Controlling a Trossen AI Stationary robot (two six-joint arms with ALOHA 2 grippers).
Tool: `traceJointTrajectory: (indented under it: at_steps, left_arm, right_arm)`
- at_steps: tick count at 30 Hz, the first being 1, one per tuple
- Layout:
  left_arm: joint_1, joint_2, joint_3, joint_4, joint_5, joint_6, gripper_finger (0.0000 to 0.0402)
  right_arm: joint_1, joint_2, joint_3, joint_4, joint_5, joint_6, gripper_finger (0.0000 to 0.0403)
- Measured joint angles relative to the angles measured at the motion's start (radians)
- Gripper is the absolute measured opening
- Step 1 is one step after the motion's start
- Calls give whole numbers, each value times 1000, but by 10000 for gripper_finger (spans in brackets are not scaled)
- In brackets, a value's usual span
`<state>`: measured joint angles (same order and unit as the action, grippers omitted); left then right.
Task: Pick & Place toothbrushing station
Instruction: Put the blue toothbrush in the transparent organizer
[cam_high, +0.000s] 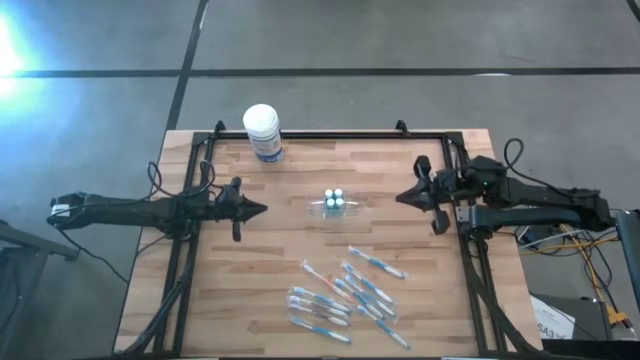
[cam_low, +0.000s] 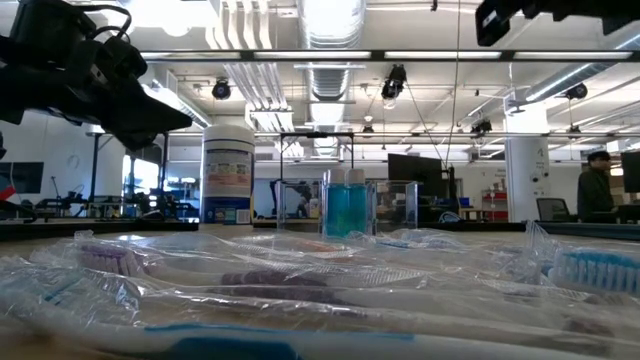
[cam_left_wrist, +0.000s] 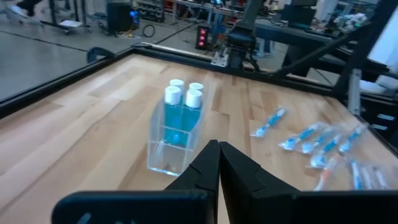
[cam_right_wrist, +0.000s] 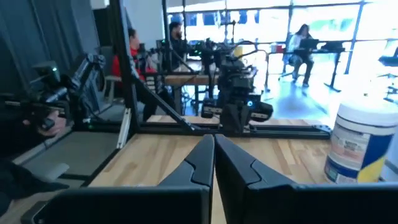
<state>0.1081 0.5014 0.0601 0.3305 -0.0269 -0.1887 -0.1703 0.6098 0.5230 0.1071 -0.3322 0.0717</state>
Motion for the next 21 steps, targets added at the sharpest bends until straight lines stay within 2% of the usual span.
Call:
traceJointTrajectory:
  at_steps: [5,12,21]
  left_arm:
    - [0,-3,0,2,-28,-8,14]
    - [0,-3,0,8,-28,-17,14]
    - [0,-2,3,61,-34,-50,10]
  right_arm:
    - [-6,-67,-93,17,96,1,8]
    - [-6,-155,-260,217,69,65,8]
    - [-6,-251,-362,277,70,86,8]
